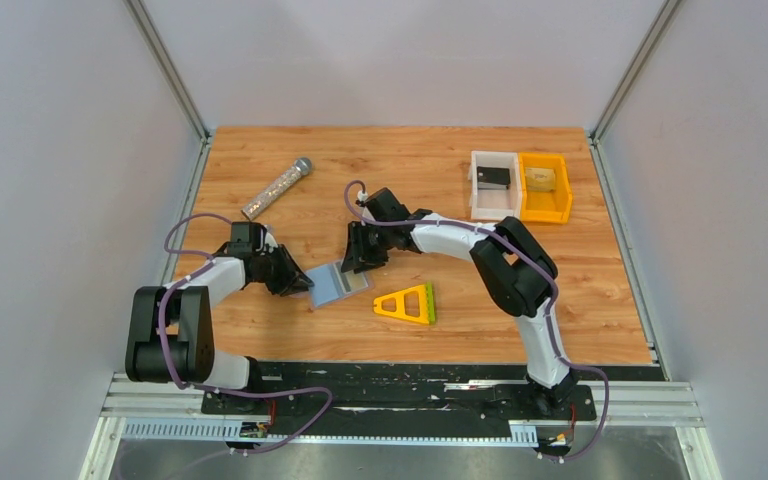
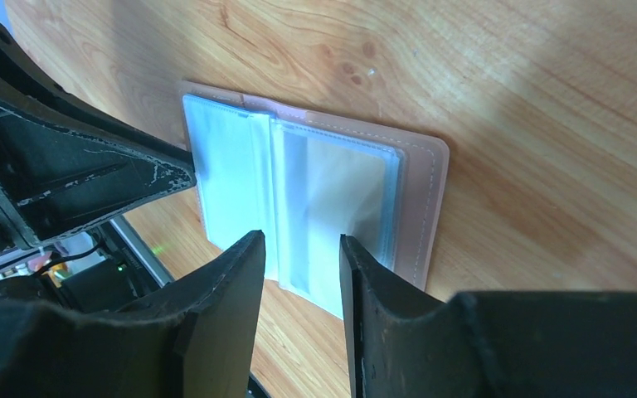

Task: Take the credit cards out of the card holder
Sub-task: Remove the credit card from the card holder.

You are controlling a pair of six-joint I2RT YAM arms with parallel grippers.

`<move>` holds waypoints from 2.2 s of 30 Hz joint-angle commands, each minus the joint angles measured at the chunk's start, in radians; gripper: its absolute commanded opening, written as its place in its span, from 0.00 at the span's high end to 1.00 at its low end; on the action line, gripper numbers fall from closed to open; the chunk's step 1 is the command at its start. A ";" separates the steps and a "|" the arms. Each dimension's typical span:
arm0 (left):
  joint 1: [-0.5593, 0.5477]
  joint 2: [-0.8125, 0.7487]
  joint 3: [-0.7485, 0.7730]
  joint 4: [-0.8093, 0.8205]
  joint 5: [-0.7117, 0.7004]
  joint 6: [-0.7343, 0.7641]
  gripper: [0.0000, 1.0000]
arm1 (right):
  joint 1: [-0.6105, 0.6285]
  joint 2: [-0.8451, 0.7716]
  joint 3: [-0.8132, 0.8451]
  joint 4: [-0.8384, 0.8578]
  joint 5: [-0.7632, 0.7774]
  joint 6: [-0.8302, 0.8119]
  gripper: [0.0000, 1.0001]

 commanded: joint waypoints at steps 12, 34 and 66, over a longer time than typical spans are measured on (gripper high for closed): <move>0.000 -0.089 0.034 -0.056 0.014 0.019 0.64 | -0.011 -0.104 0.005 -0.061 0.075 -0.062 0.61; -0.010 0.067 -0.014 0.097 0.076 -0.005 0.67 | -0.014 -0.022 0.009 -0.062 0.049 -0.056 0.61; -0.011 0.079 -0.013 0.065 0.047 0.014 0.70 | -0.015 0.008 0.028 0.038 -0.137 0.033 0.61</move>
